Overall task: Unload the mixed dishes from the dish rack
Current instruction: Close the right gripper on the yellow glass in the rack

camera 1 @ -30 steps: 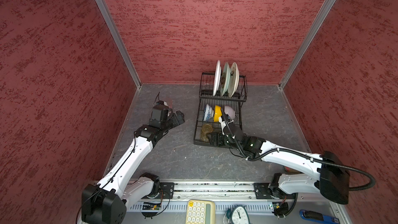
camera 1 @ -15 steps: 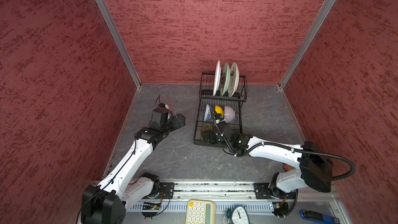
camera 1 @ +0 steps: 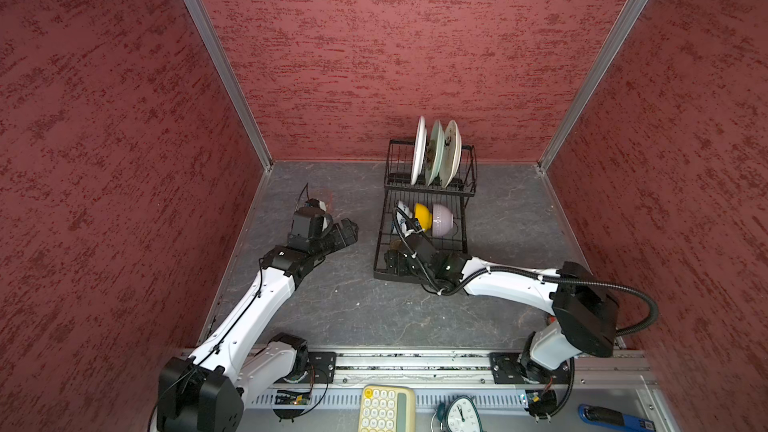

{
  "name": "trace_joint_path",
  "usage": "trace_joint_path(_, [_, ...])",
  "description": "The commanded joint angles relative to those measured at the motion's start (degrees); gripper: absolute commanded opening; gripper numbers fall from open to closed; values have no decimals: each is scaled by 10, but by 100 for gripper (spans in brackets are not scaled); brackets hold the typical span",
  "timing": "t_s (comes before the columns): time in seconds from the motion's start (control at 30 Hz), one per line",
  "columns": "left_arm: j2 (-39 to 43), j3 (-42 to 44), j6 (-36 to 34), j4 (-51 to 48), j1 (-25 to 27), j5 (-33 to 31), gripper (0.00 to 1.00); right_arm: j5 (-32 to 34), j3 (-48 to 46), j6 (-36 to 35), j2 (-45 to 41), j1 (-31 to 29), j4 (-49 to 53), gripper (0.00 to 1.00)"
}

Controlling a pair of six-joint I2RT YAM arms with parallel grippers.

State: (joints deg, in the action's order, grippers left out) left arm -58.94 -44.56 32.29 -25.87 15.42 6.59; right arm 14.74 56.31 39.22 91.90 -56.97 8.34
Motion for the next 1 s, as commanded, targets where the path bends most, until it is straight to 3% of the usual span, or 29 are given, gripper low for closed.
trace_joint_path(0.0, [0,7,-7,10,-3,8,99,26,18,9,11,-4,9,92])
trace_joint_path(0.97, [-13,-4,10,13,-4,60,100,84,30,20,64,-4,-36,81])
